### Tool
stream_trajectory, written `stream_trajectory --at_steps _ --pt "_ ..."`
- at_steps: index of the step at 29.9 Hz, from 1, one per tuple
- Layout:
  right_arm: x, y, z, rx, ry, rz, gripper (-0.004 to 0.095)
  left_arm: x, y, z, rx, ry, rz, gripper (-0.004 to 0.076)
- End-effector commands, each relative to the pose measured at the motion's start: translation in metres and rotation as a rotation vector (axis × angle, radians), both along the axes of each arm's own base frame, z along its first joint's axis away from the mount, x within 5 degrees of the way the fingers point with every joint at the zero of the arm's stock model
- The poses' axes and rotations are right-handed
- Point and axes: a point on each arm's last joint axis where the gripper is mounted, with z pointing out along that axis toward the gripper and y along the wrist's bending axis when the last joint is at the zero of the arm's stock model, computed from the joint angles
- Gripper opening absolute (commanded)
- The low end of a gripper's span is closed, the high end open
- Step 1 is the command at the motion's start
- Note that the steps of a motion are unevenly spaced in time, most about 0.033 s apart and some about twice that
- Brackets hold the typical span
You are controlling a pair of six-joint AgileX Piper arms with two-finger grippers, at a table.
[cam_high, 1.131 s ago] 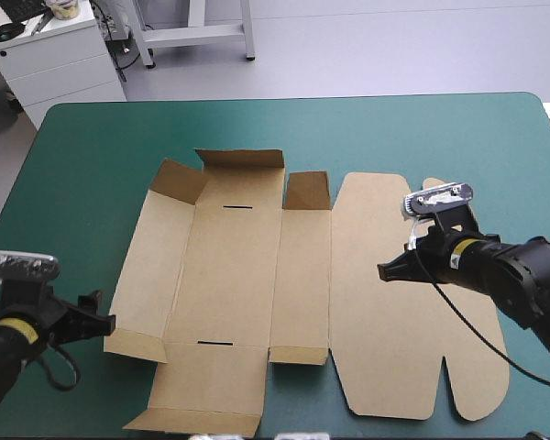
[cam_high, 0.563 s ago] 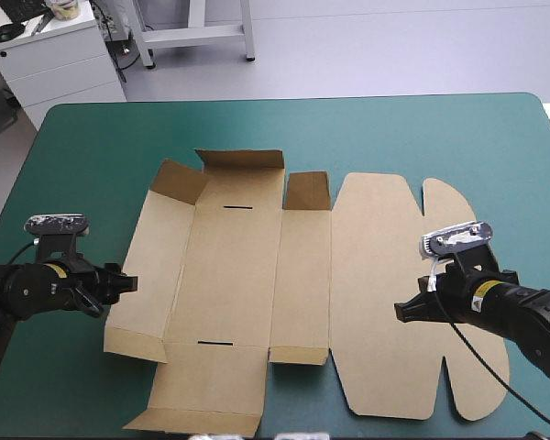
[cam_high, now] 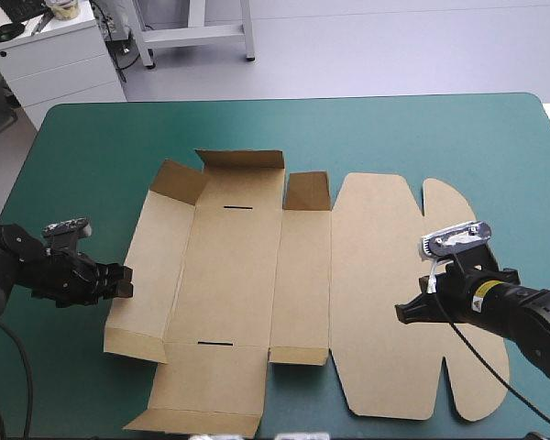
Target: Fold the box
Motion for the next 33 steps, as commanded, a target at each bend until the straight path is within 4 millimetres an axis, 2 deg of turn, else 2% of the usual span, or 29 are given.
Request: stream_trajectory --at_steps 1,8,20,23,26,28,33 --pt "0.001 0.0 0.013 0.025 -0.086 0.013 -0.0005 0.008 -0.003 0.004 -0.064 -0.028 -0.007 0.0486" --pt "0.001 0.0 0.013 0.019 -0.089 0.013 -0.0005 0.016 -0.022 -0.009 -0.269 0.059 -0.09 0.0486" --pt "0.002 -0.001 0.013 0.011 -0.093 0.012 -0.0005 0.009 -0.043 -0.009 -0.289 0.124 -0.231 0.0472" --pt "0.002 -0.001 0.013 0.011 -0.093 0.012 -0.0005 0.008 -0.043 -0.008 -0.295 0.137 -0.239 0.0381" --pt "0.002 -0.001 0.013 0.011 -0.093 0.012 -0.0005 0.007 -0.042 -0.009 -0.278 0.148 -0.244 0.0171" --pt "0.002 -0.001 0.013 0.011 -0.093 0.012 -0.0005 0.006 -0.041 -0.01 -0.263 0.153 -0.25 -0.0008" --pt "0.002 -0.001 0.013 0.011 -0.093 0.012 -0.0005 0.008 -0.04 -0.011 -0.252 0.143 -0.234 -0.0009"
